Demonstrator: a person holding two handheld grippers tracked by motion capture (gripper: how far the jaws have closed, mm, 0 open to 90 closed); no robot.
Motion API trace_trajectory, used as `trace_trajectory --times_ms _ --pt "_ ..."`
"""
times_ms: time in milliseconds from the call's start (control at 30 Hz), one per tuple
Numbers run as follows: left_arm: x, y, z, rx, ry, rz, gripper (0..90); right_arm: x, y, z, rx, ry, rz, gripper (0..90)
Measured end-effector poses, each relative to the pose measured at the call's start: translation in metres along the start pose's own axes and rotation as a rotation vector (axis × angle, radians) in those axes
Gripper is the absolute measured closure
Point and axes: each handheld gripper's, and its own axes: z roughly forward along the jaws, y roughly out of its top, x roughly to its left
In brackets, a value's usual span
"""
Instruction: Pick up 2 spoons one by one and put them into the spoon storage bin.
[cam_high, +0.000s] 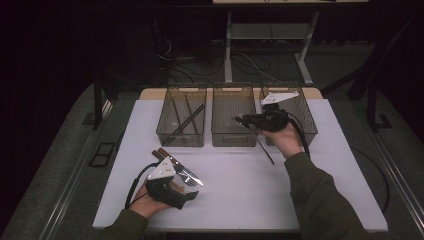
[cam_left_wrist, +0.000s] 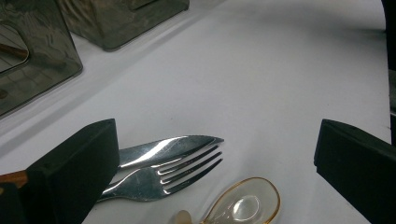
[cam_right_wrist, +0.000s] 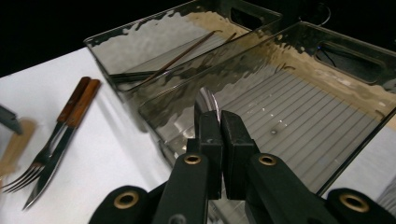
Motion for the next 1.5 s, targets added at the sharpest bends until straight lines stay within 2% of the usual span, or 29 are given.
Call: trace_trajectory --times_ms 367,533,667,833,1033,1167,1500 --pt "0.000 0.000 0.000 -0.004 -0.002 -0.003 0.0 -0.015 0.022 0.014 0.014 -0.039 0.019 88.2" --pt "0.001 0.001 -0.001 -0.003 -0.004 0.009 0.0 -0.021 0.033 0.025 0.026 -0.060 0.014 88.3" --pt "0.001 0.001 -0.001 -0.005 -0.007 0.011 0.0 -0.025 0.042 0.035 0.046 -0.092 -0.007 88.2" --pt "0.000 0.001 -0.001 -0.004 -0.010 0.013 0.0 -0.031 0.052 0.045 0.057 -0.109 0.001 88.3" --pt "0.000 0.002 0.000 -0.007 -0.010 0.007 0.0 -0.040 0.059 0.055 0.080 -0.138 0.001 88.2" --pt "0.000 0.001 -0.001 -0.016 -0.014 -0.003 0.0 -0.046 0.063 0.061 0.075 -0.154 0.006 88.2" --pt "0.000 0.002 0.000 -0.013 -0.019 0.006 0.0 -0.060 0.067 0.077 0.113 -0.196 0.024 88.1"
